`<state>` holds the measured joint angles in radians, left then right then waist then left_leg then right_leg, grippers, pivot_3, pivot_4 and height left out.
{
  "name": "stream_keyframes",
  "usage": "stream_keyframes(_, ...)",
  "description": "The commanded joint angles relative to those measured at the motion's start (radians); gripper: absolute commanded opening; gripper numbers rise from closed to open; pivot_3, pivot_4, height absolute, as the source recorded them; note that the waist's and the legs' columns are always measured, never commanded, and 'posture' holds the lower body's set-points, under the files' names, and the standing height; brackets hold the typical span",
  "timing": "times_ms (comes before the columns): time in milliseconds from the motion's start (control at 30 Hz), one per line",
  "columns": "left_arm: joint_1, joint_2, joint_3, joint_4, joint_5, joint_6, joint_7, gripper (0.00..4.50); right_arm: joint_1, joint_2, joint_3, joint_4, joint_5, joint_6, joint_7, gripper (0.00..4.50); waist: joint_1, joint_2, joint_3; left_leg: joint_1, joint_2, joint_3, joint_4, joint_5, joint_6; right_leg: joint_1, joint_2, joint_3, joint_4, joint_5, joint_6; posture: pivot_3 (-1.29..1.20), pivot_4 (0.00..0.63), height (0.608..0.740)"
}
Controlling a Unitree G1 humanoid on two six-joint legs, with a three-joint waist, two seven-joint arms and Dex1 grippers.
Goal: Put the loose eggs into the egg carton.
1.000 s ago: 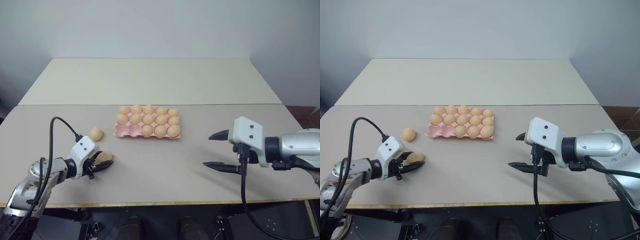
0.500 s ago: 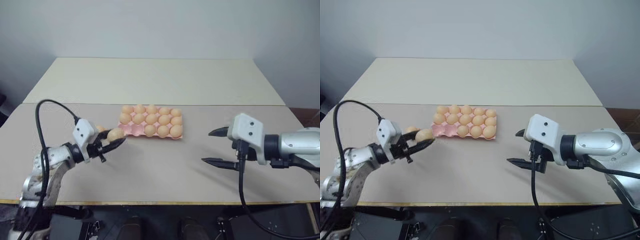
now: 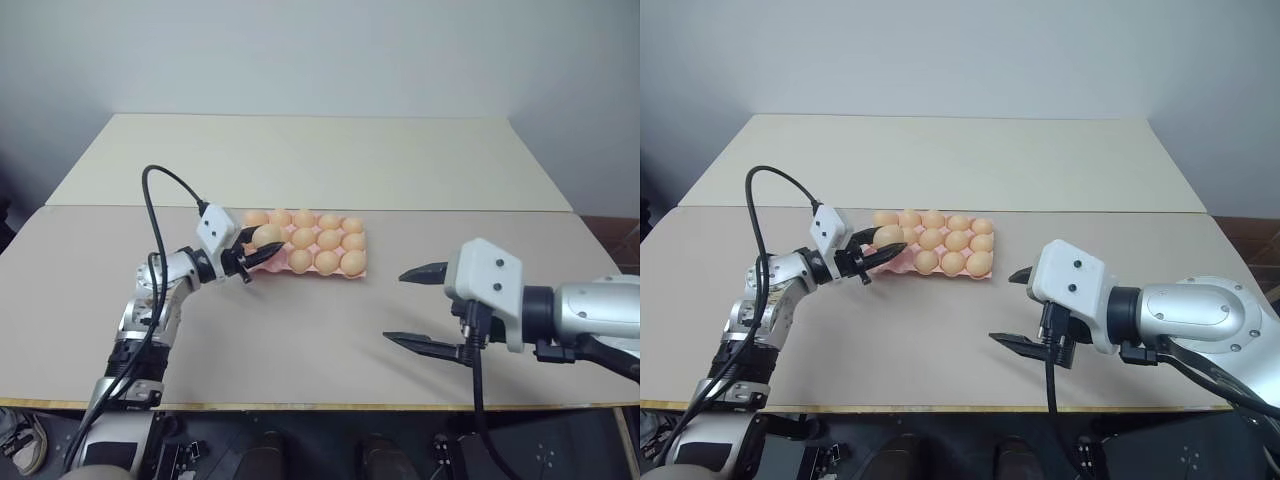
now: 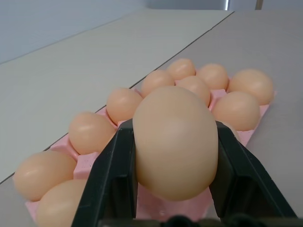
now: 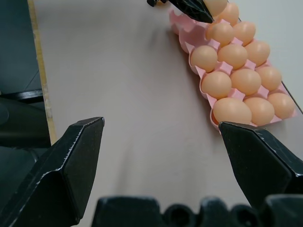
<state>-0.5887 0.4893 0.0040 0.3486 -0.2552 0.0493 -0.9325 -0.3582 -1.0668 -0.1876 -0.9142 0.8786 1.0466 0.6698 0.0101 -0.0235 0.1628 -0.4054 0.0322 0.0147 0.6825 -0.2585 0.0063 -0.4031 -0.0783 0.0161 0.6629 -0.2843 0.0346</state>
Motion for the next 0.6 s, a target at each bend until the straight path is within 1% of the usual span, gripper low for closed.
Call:
stream_keyframes(33,-0.025,-0.002,-0.005,0.020,0.009,-0.047,-0.026,1.99,0.010,-0.016,-0.057,-0.026,0.029,0.009,-0.032,4.50,0.000,0.000,0.000,0.000,0.000,0.000,0.000,0.000,0.000,0.000,0.000,0.000,0.000,0.000,0.000,0.00,0.150,0.740)
stream_keyframes(67,-0.030,-0.004,-0.008,0.034,0.014,-0.063,-0.032,2.33,0.015,-0.017,-0.062,-0.027,0.033,0.010,-0.040,4.50,-0.001,0.000,0.000,0.000,0.000,0.000,0.000,0.000,0.000,0.000,0.000,0.000,0.000,0.000,0.000,0.00,0.150,0.740)
stream_keyframes(100,-0.033,-0.007,-0.009,0.043,0.022,-0.082,-0.029,2.54,0.018,-0.018,-0.064,-0.028,0.036,0.010,-0.046,4.50,-0.001,0.000,0.000,0.000,0.000,0.000,0.000,0.000,0.000,0.000,0.000,0.000,0.000,0.000,0.000,0.00,0.150,0.740)
stream_keyframes(167,-0.040,-0.015,-0.008,0.055,0.038,-0.104,-0.009,3.26,0.021,-0.021,-0.066,-0.028,0.043,0.009,-0.053,4.50,0.000,0.000,0.000,0.000,0.000,0.000,0.000,0.000,0.000,0.000,0.000,0.000,0.000,0.000,0.000,0.00,0.150,0.740)
stream_keyframes(233,-0.048,-0.022,-0.001,0.062,0.045,-0.118,0.011,3.86,0.021,-0.024,-0.065,-0.028,0.049,0.005,-0.059,4.50,0.000,0.000,0.000,0.000,0.000,0.000,0.000,0.000,0.000,0.000,0.000,0.000,0.000,0.000,0.000,0.00,0.150,0.740)
stream_keyframes(367,-0.041,-0.018,0.029,0.026,0.012,-0.110,0.005,3.86,0.020,-0.028,-0.059,-0.020,0.058,-0.002,-0.067,4.50,0.000,0.000,0.000,0.000,0.000,0.000,0.001,0.000,0.000,0.000,0.000,0.000,0.000,0.000,0.000,0.00,0.150,0.740)
stream_keyframes(467,-0.016,0.008,0.058,-0.034,-0.016,-0.082,-0.002,3.86,0.020,-0.037,-0.055,-0.016,0.057,-0.010,-0.062,4.50,-0.001,0.000,0.000,-0.001,0.000,0.000,0.001,0.000,0.000,0.000,0.000,0.000,0.000,0.000,0.000,0.00,0.150,0.740)
stream_keyframes(567,0.043,0.074,0.087,-0.152,-0.057,-0.006,-0.027,3.86,0.016,-0.043,-0.058,-0.007,0.062,-0.015,-0.052,4.50,-0.007,0.000,0.000,0.000,0.001,0.000,0.001,0.000,0.000,0.000,0.001,0.000,0.000,0.000,0.000,0.00,0.150,0.740)
stream_keyframes(600,0.080,0.119,0.106,-0.208,-0.060,0.007,-0.039,3.86,0.014,-0.044,-0.061,0.000,0.065,-0.021,-0.042,4.50,-0.009,0.000,0.000,0.000,0.001,0.000,0.000,0.000,0.000,0.000,0.001,0.000,0.000,0.000,0.000,0.00,0.150,0.740)
